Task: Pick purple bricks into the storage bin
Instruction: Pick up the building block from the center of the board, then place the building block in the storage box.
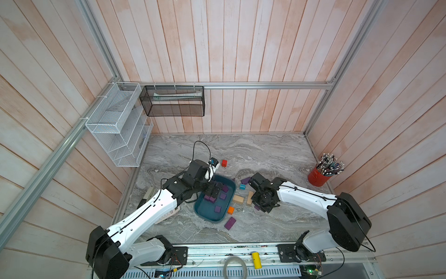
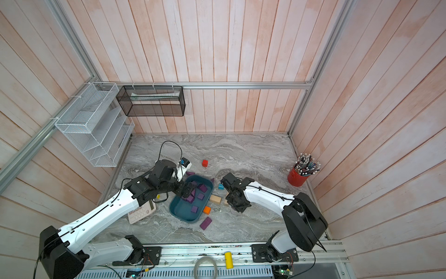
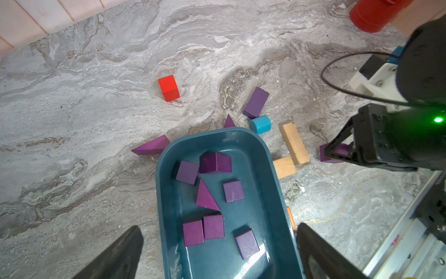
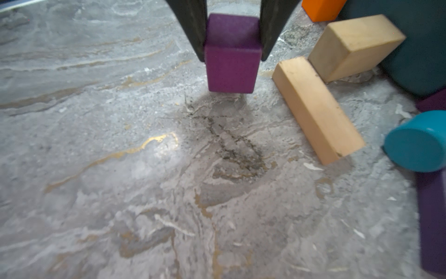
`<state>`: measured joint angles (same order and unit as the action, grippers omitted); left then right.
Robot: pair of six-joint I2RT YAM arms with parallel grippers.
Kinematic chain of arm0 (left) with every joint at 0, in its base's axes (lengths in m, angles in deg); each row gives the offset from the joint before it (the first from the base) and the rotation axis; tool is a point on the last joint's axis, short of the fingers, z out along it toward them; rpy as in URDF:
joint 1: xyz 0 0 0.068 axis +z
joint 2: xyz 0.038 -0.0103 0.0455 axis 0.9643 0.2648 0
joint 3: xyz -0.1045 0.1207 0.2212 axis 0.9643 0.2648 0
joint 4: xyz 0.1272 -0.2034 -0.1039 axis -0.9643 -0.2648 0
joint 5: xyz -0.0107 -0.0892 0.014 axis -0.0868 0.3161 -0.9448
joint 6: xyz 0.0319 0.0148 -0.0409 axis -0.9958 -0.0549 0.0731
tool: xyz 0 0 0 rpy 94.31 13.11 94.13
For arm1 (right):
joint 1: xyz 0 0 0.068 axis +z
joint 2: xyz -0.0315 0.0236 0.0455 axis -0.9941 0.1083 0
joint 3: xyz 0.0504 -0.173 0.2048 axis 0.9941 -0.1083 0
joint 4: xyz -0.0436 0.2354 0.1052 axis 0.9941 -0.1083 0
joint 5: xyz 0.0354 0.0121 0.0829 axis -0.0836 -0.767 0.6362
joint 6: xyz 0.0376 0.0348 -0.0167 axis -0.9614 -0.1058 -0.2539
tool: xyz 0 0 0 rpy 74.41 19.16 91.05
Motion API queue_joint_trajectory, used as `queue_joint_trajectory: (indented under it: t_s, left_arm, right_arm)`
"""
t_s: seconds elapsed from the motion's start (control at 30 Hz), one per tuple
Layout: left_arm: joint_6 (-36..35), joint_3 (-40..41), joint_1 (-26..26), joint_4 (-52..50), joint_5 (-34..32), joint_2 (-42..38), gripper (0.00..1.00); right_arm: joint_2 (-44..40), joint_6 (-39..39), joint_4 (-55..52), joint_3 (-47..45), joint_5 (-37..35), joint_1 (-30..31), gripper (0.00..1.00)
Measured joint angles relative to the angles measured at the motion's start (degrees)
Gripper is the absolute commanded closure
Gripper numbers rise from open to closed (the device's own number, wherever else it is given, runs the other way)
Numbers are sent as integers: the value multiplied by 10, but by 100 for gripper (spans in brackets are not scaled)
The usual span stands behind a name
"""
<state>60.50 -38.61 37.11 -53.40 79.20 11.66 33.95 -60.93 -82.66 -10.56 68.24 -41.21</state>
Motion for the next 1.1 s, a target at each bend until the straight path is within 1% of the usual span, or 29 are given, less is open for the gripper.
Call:
queue_joint_trajectory:
  t_s: [0.3, 0.53, 0.83, 1.1]
  left_arm:
    - [10, 0, 60, -3, -17, 11, 0]
    - [14, 0, 74, -3, -54, 15, 0]
    - [35, 0, 106, -7, -71, 26, 0]
    - [49, 0, 150, -8, -70, 41, 0]
  right_arm:
    - [0, 29, -54, 87, -52, 8, 75]
    - [3, 56, -92, 169, -92, 24, 75]
    - [68, 111, -121, 289, -141, 69, 75]
    - [125, 191, -118, 370, -162, 126, 75]
